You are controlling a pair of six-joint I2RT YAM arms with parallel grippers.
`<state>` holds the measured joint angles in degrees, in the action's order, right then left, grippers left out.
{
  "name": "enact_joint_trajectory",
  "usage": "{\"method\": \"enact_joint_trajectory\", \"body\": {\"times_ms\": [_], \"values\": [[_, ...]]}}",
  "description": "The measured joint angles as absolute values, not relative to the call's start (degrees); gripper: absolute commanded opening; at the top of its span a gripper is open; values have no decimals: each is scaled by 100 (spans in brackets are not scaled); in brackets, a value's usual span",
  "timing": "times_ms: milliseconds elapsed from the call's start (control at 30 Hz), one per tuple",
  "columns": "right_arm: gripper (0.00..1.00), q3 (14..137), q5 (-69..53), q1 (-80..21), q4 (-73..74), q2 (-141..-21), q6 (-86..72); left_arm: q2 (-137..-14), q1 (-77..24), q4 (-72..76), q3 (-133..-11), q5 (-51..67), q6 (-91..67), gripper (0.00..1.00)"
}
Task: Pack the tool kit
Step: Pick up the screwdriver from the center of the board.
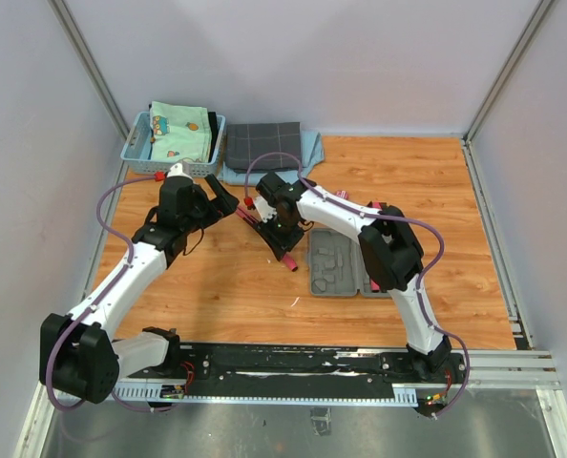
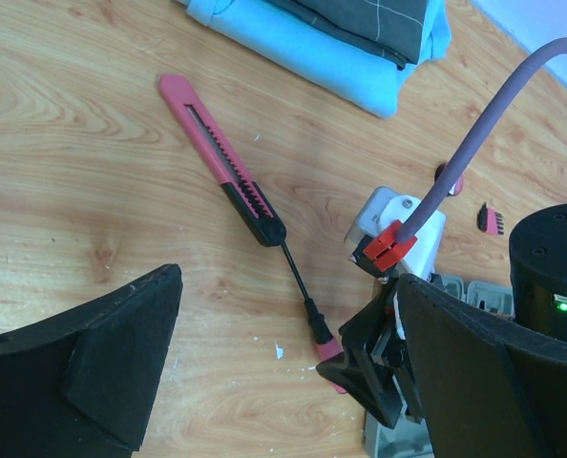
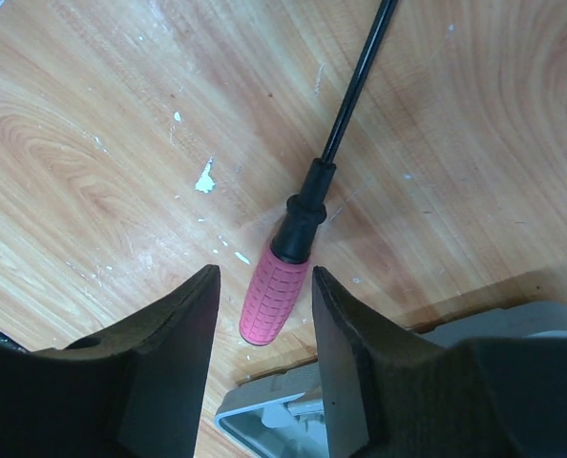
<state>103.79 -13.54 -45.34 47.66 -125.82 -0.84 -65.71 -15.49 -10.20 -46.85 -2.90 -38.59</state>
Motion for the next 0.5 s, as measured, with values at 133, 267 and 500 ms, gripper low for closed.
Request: {"method": "enact_joint_trajectory", "body": {"times_ms": [133, 267, 500], "values": [[47, 10366, -1424, -4534, 4775, -12643, -121, -6571, -1549, -1020, -4685, -290, -3859, 99], [47, 10521, -1361, -4521, 4803, -12916, -128, -6560, -1549, -1022, -4685, -290, -3859, 99], [6, 11332, -1109, -4436, 4884, -13395, -89, -6469, -1544, -1035, -4685, -294, -3833, 99]]}}
